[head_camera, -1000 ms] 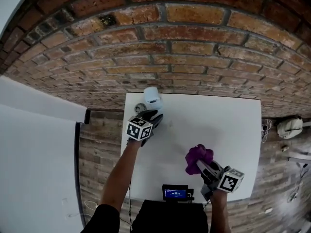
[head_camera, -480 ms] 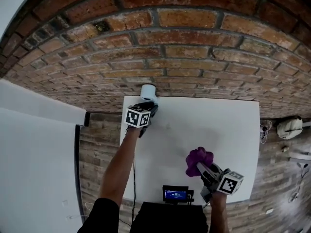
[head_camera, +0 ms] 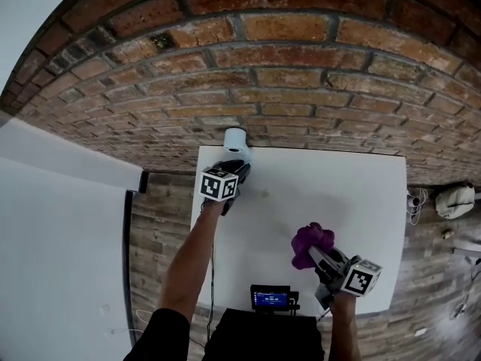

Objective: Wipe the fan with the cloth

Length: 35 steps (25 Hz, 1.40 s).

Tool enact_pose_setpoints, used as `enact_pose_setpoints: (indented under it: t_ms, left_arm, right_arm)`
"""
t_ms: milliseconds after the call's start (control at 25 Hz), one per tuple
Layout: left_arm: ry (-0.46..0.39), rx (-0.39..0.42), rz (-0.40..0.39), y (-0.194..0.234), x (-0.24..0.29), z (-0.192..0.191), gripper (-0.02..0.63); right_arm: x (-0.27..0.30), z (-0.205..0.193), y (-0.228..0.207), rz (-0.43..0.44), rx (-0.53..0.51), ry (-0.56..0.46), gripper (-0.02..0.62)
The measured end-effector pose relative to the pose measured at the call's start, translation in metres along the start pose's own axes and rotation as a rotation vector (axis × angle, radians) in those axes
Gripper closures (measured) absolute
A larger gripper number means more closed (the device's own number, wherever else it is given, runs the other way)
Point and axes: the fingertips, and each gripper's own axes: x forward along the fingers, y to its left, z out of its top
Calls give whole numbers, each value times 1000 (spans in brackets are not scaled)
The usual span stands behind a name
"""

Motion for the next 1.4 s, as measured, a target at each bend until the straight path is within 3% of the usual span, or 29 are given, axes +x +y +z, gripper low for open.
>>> enact_pose_setpoints:
  t_ms: [200, 360, 640, 840, 960, 1200, 1400]
  left_arm:
    - [-124, -100, -66, -52, -52, -26, 514]
    - [-279, -221, -181, -107, -120, -65, 514]
    - [-500, -284, -371, -187, -276, -120, 515]
    - [-589, -277, -458, -229, -349, -141, 517]
    - [-637, -256, -518, -257, -381, -136, 594]
    - [-725, -132, -602, -314, -430, -121, 600]
    - [-744, -127, -639, -367, -425, -106, 600]
  right_arm:
    - [-12, 1, 7, 98, 80, -76, 502]
    - [-35, 4, 52, 252, 108, -211, 502]
    - [-96, -55, 106, 405, 228, -425, 502]
    - [-130, -106, 144, 517, 309, -517, 502]
    - [-149, -127, 165, 573, 308, -527, 502]
    - [-172, -143, 203, 685, 213, -478, 502]
    - [-219, -135, 222, 710, 106, -454, 502]
